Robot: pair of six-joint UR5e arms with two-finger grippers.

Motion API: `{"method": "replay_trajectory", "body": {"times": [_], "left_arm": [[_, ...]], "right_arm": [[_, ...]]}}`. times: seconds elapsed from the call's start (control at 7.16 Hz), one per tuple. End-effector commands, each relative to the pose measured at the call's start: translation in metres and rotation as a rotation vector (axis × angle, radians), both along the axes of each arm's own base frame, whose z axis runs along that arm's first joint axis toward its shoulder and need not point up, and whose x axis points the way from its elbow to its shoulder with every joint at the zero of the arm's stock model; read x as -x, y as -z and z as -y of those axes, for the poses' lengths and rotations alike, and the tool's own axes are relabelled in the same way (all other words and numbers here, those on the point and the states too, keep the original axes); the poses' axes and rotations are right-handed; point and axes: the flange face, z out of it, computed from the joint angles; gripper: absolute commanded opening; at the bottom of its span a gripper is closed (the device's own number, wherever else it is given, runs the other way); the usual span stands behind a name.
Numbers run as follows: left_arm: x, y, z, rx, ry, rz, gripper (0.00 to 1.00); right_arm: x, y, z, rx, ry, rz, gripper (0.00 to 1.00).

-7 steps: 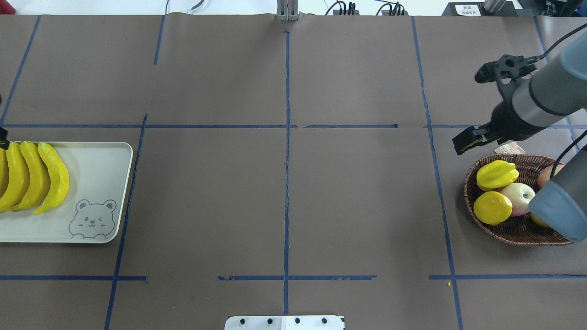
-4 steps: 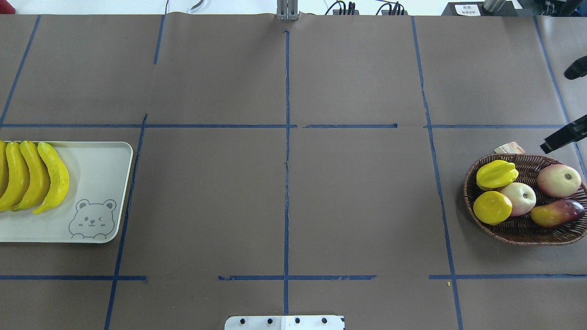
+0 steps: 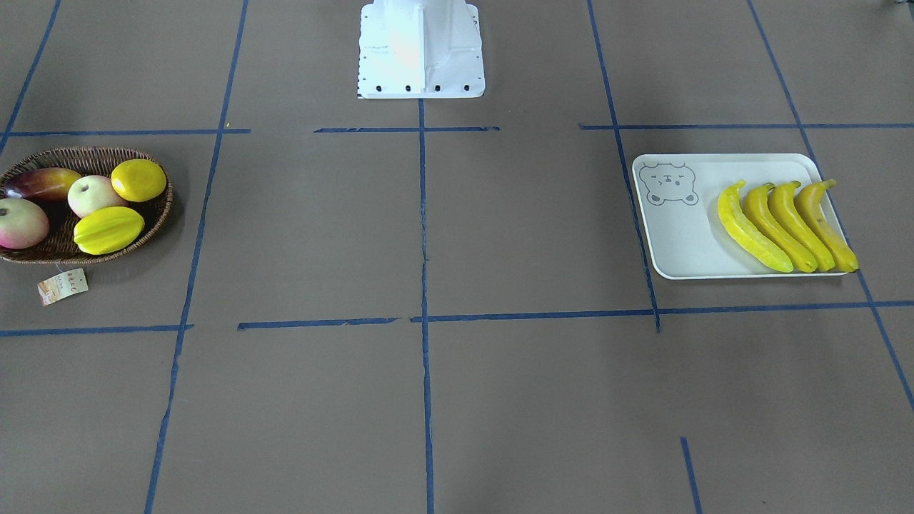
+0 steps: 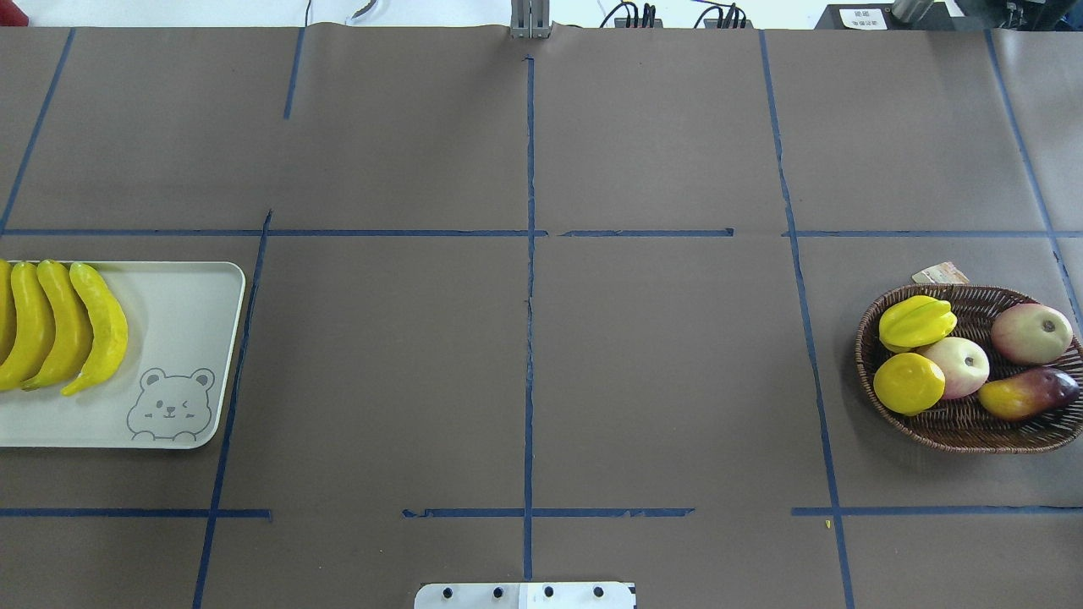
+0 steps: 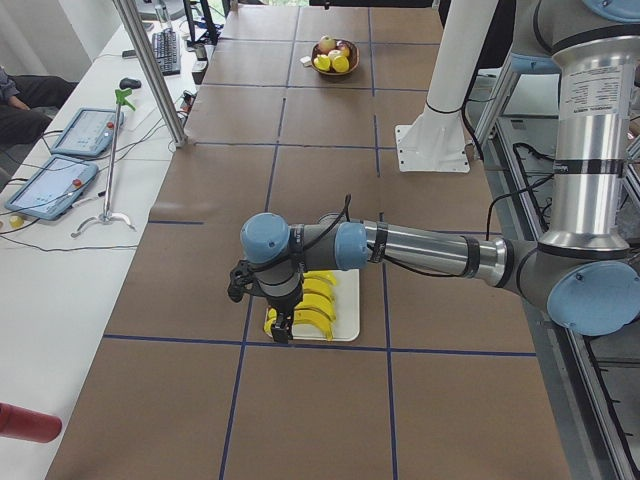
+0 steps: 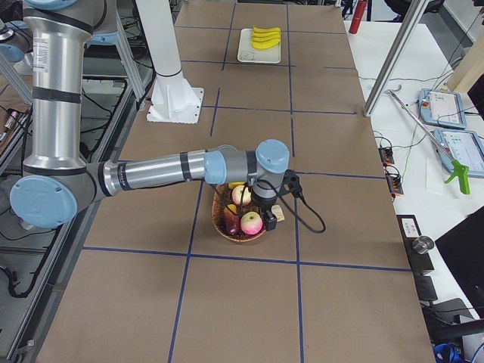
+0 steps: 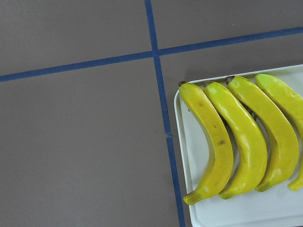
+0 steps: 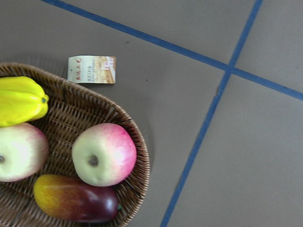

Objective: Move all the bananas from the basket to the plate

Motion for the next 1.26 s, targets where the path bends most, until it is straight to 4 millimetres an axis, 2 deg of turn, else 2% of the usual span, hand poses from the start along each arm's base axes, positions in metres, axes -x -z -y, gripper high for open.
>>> {"method": "replay_trajectory", "body": {"times": [0.0, 0.14, 0.28, 0.42, 0.56, 0.7, 0.98, 1.12], "left_arm": [[0.003, -0.007, -0.007, 0.008, 0.001, 0.006, 1.0], [0.003, -0.012, -0.006, 0.01, 0.003, 0.009, 1.0], [0.007, 0.005, -0.005, -0.032, 0.009, 0.017, 1.0], [0.013, 0.002, -0.013, -0.03, 0.009, 0.07, 1.0], [0.015, -0.001, -0.014, -0.028, 0.006, 0.098, 1.0], [0.015, 0.0, -0.015, -0.03, 0.007, 0.098, 1.0], [0.014, -0.008, -0.024, -0.016, -0.002, 0.099, 1.0], [0.014, -0.002, -0.024, -0.025, 0.0, 0.099, 1.0]], "right_arm": [[-0.032, -0.046, -0.025, 0.092, -0.07, 0.001, 0.99], [-0.033, -0.051, -0.033, 0.102, -0.073, -0.003, 1.0], [-0.033, -0.051, -0.033, 0.117, -0.088, -0.009, 1.0], [-0.033, -0.049, -0.034, 0.134, -0.112, -0.013, 1.0], [-0.033, -0.041, -0.031, 0.143, -0.139, -0.014, 1.0], [-0.033, -0.022, -0.028, 0.131, -0.168, -0.014, 1.0], [-0.032, -0.019, -0.026, 0.126, -0.168, -0.011, 1.0], [-0.032, -0.019, -0.027, 0.128, -0.168, -0.011, 1.0]]}}
